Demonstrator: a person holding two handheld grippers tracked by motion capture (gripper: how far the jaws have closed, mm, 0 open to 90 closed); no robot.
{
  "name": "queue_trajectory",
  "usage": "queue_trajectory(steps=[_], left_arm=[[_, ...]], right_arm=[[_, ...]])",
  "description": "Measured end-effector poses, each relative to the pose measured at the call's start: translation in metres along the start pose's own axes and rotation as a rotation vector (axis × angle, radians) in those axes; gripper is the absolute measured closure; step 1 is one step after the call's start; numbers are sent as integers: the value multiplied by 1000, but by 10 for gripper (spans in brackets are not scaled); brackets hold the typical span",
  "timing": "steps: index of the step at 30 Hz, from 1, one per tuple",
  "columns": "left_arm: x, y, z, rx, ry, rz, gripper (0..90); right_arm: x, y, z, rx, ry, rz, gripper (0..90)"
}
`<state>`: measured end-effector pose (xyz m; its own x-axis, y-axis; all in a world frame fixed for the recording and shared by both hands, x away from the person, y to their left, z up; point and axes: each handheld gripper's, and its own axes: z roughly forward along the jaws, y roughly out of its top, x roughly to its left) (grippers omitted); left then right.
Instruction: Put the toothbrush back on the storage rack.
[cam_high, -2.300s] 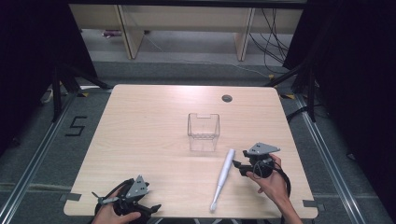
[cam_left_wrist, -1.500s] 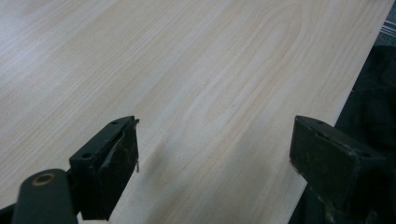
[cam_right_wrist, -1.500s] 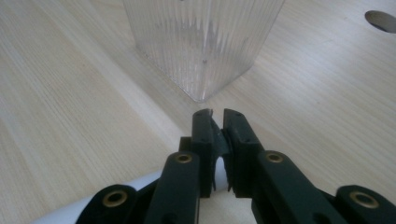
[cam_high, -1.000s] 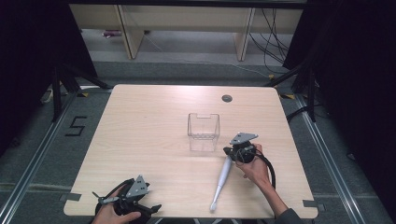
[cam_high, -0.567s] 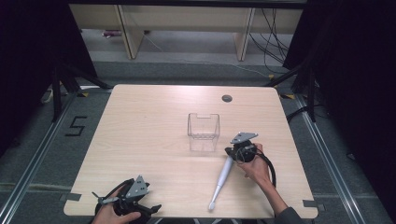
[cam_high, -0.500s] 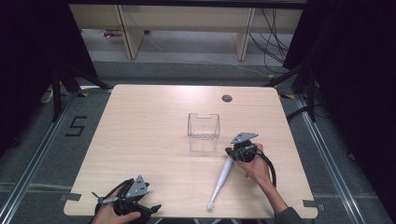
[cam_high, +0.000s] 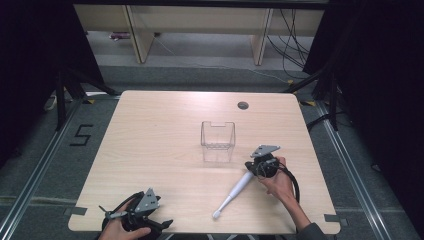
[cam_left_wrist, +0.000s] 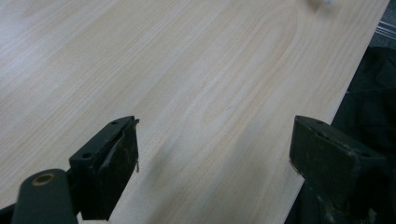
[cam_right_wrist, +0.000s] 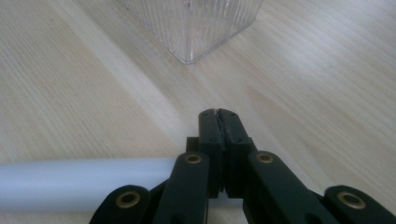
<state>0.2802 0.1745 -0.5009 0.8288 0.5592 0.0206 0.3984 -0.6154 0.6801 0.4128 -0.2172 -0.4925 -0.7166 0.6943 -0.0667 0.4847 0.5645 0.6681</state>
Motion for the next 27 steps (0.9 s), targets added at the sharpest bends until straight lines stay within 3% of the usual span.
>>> queue_trajectory(steps=[4, 5, 7, 8, 9, 12, 13, 14, 15, 16, 20, 21, 23, 24, 25, 27], left_arm=[[0, 0, 0, 0, 0, 1, 150], [1, 0, 0, 10, -9, 5, 149], [-1, 0, 1, -1, -2, -13, 150], [-1, 0, 0, -1, -1, -11, 150], [0, 0, 0, 1, 0, 5, 150], [0, 0, 0, -1, 1, -2, 150], [0, 0, 0, 1, 1, -3, 150], [0, 0, 0, 1, 1, -3, 150], [1, 1, 0, 6, -6, -1, 150], [1, 1, 0, 6, -8, 2, 150], [0, 0, 0, 2, -1, 2, 150], [0, 0, 0, -1, 2, 0, 150], [0, 0, 0, 0, 0, 2, 150], [0, 0, 0, 1, -4, -2, 150], [0, 0, 0, 1, -4, -2, 150], [0, 0, 0, 2, -1, 1, 150]], right_arm=[[-3, -3, -5, 21, 13, 1, 890], [-1, -5, -7, 39, 12, 22, 890], [0, -7, -7, 20, -1, 24, 890], [-2, -7, -7, 19, -4, -12, 890], [-2, -8, -7, 23, 5, -13, 889], [0, -9, -10, 26, 9, 13, 887], [1, -9, -13, 57, 16, 23, 885], [1, -9, -12, 49, 16, -4, 884], [3, -10, -12, 41, 3, 9, 884], [3, -10, -13, 69, 17, 4, 882], [4, -12, -13, 63, 8, 26, 881], [2, -13, -15, 60, 12, -2, 881], [3, -14, -17, 64, 17, 19, 879], [1, -16, -16, 47, 12, -15, 879], [1, -16, -16, 47, 12, -15, 879], [0, -20, -20, 56, 8, 13, 877]])
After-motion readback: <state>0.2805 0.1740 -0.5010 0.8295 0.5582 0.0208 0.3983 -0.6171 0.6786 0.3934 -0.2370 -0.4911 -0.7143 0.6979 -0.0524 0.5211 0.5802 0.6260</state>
